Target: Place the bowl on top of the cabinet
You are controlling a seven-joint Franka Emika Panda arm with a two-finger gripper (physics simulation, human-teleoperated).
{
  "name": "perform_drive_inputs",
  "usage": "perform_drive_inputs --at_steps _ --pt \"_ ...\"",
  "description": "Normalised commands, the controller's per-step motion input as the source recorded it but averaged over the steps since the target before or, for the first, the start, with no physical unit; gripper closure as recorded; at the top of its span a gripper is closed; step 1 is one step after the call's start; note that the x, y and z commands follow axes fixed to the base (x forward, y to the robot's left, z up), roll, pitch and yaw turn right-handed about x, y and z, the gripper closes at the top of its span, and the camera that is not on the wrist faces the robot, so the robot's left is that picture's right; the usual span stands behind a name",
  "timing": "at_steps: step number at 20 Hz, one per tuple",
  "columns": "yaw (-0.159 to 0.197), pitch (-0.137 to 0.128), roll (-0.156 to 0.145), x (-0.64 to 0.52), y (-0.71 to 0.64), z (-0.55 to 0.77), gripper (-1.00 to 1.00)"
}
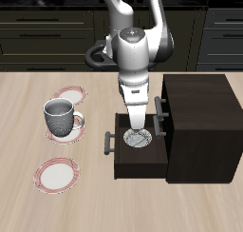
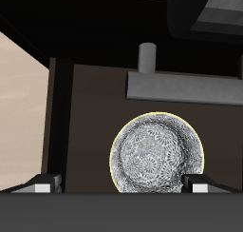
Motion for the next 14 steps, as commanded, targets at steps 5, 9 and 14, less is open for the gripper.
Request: perform_drive_inputs --at_steps 5,9,14 --pt "-0.028 0.027 -0.002 -0.05 -0.04 -0.24 -1.00" --pt "-0.024 0.046 0.013 -0.02 0.02 -0.29 -1.00" --pt "-0.024 0.037 -0.013 -0.01 -0.06 -0.27 -1.00"
